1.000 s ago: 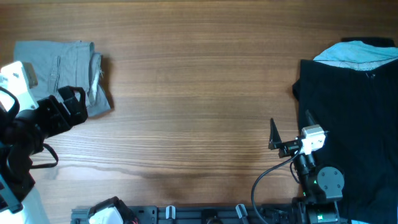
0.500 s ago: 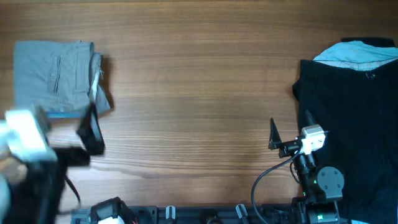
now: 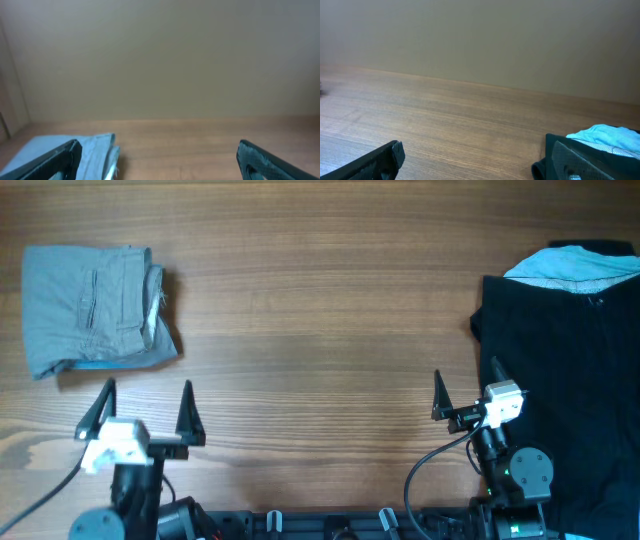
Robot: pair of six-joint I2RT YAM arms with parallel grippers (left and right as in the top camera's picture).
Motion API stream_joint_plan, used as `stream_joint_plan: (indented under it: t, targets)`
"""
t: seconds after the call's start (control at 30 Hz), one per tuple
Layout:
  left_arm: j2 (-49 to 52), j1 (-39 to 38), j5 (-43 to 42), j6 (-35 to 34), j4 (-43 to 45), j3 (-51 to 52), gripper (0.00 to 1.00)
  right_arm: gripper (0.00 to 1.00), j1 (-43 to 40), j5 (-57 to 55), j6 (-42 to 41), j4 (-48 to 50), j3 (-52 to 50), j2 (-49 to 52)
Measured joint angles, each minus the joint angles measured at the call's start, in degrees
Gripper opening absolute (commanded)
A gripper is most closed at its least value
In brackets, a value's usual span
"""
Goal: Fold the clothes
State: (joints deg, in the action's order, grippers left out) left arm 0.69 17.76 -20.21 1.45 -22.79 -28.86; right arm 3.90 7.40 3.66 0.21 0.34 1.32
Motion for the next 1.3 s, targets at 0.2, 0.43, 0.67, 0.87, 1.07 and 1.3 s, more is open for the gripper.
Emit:
stream_joint_plan:
  t: [0.2,0.43,0.67,0.87,1.07,1.3]
  targets:
    - [0.0,-3.8,1.2,0.0,6.7,16.9,1.00,1.00,0.0,0.0,0.0,0.0,0.0,0.0]
    - [0.1,-4.6,3.9,0.3,11.8,24.8,1.00,1.00,0.0,0.0,0.0,0.0,0.0,0.1]
    - [0.1,-4.6,4.1,0.5,30.0,25.2,1.00,1.00,0.0,0.0,0.0,0.0,0.0,0.1]
    - [0.0,-4.6,4.1,0.5,31.1,26.1,1.00,1.00,0.0,0.0,0.0,0.0,0.0,0.1]
    - [0.1,-5.0,4.5,0.7,20.2,28.3,1.00,1.00,0.0,0.0,0.0,0.0,0.0,0.2]
    - [0.1,-5.1,4.5,0.7,20.1,28.3,1.00,1.00,0.0,0.0,0.0,0.0,0.0,0.2]
